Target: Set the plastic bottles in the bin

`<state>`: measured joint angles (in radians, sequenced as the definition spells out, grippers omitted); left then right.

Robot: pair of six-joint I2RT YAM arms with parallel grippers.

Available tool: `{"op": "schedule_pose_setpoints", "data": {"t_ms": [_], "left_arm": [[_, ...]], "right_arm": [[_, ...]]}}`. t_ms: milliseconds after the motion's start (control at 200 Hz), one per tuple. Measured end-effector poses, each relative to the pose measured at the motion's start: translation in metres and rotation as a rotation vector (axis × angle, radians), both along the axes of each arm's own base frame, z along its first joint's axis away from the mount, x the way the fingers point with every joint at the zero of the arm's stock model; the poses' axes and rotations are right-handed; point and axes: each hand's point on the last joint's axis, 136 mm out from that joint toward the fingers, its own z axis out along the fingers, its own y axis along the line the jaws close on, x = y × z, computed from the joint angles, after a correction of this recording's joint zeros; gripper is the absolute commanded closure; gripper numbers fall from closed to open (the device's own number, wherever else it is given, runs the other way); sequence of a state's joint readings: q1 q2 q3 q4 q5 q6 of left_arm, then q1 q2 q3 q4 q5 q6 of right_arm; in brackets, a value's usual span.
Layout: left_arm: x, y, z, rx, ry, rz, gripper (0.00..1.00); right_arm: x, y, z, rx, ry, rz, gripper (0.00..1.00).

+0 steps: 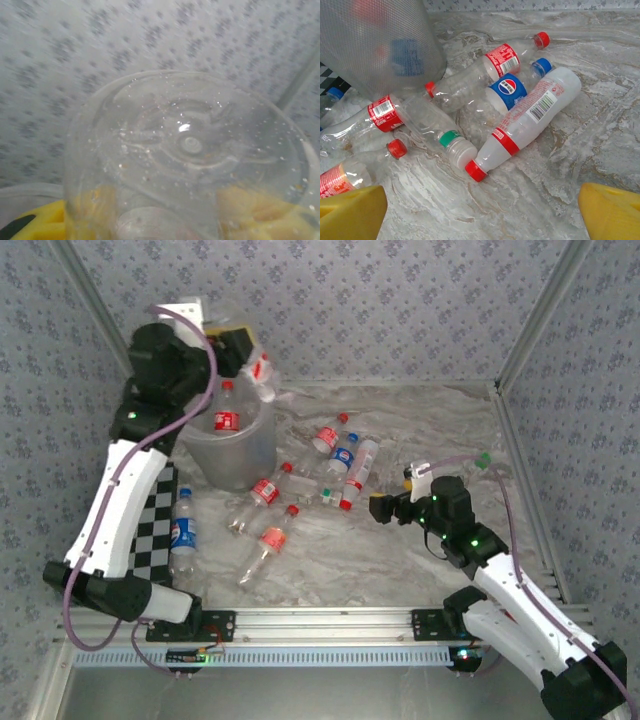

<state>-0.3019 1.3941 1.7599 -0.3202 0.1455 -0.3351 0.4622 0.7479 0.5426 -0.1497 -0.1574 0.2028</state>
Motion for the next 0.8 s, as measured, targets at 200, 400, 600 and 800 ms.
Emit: {"op": "schedule_pose_setpoints", "data": {"t_ms": [200, 400, 600, 800], "left_arm": [[0.019, 0.061, 0.004, 0.041, 0.017, 0.184, 0.74], [0.063, 0.063, -0.057, 0.135, 0.193, 0.208, 0.74], [0.09, 0.053, -0.171, 0.235, 0.475, 0.153, 0.74], [0.091, 0.046, -0.249, 0.286, 0.665, 0.094, 0.65]], "right_arm": [[0.0, 0.0, 0.0, 0.0, 0.002, 0.001, 0.0], [-0.001, 0.0, -0.002, -0.004, 0.008, 0.001, 0.0], [-0.004, -0.004, -0.007, -0.021, 0.026, -0.001, 0.0], [-0.005, -0.006, -0.008, -0.024, 0.032, -0.006, 0.0]]}}
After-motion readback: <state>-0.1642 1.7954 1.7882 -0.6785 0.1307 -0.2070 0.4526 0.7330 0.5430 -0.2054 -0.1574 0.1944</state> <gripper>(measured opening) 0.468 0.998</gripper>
